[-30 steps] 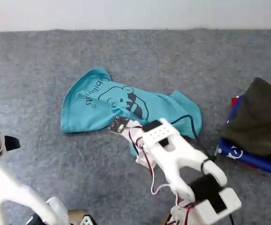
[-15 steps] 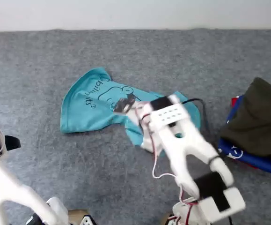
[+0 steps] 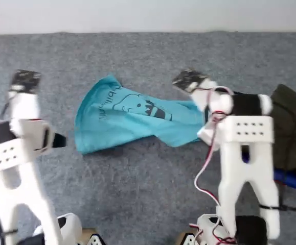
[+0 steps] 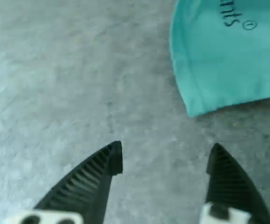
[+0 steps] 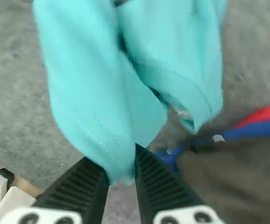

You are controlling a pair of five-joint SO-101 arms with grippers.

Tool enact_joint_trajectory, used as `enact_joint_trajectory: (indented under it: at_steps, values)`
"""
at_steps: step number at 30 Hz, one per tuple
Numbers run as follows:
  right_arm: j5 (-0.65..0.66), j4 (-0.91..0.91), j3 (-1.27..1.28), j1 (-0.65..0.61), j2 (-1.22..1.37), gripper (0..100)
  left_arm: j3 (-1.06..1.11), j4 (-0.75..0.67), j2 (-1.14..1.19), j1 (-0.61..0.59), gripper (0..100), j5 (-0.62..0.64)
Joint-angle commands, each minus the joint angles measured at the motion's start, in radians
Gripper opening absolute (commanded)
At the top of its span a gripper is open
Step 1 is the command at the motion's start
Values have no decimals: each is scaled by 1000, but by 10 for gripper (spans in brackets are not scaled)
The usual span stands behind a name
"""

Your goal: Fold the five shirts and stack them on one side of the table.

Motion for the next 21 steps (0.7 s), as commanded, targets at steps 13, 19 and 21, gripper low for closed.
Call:
enact_joint_trajectory:
  at_steps: [13,19,21]
  values:
    - [31,10,-38,104,-96,10,-283,100,480,396,295,-68]
    - [32,12,-37,110,-96,10,-285,75,644,423,297,-98]
    - [28,12,-37,110,-96,10,-285,48,687,416,295,-103]
